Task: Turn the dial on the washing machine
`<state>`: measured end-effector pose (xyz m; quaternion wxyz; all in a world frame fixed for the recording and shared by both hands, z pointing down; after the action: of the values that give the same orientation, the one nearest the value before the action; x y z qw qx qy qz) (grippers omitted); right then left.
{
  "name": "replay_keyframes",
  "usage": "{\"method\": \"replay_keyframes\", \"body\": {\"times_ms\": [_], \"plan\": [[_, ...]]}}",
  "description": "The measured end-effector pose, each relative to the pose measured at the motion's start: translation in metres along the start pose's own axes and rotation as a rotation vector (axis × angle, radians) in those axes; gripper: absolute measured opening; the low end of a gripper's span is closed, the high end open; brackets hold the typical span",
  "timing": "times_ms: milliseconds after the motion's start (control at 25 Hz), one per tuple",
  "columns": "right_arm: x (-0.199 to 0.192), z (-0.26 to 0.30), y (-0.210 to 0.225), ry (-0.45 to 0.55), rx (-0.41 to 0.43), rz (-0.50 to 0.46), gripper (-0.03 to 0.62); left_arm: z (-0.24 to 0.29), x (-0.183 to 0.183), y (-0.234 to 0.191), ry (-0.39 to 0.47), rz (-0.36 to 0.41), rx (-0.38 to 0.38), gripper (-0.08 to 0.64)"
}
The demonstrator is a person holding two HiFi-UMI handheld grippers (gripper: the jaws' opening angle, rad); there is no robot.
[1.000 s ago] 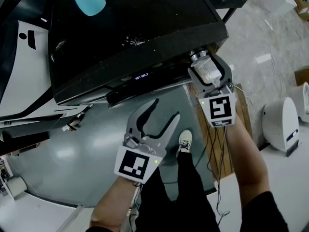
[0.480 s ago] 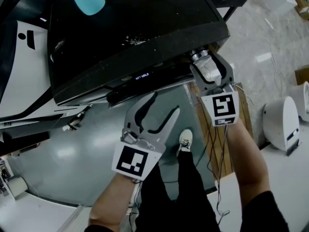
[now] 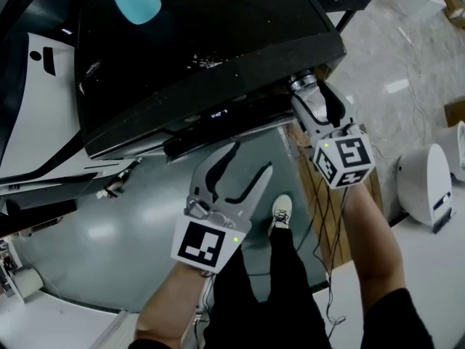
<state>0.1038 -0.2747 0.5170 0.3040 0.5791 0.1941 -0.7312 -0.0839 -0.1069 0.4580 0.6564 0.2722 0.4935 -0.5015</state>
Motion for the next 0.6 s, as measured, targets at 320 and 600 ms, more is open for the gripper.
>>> {"method": "replay_keyframes", "body": {"times_ms": [320, 600], "plan": [[0.013, -0.025, -0.019, 0.031, -0.030, 0.008, 0.254, -0.020, 0.010, -0.001, 0.014, 0.015, -0.013, 0.224], [0.047, -0.061, -0.052, 0.113, -0.076, 0.052, 0.145, -0.050, 0.034, 0.001, 0.035, 0.046, -0.048, 0.224]]}}
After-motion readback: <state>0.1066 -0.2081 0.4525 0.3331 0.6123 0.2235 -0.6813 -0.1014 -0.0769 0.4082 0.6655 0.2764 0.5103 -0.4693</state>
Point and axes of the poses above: the fingertips, and each gripper's own axes: z forward along the fingers, y to its right, x out of its top, the point moved 10 cm from there along -z, backward along the fingers, and after that the axes turned 5 degrees about x, right-handed, at the moved point
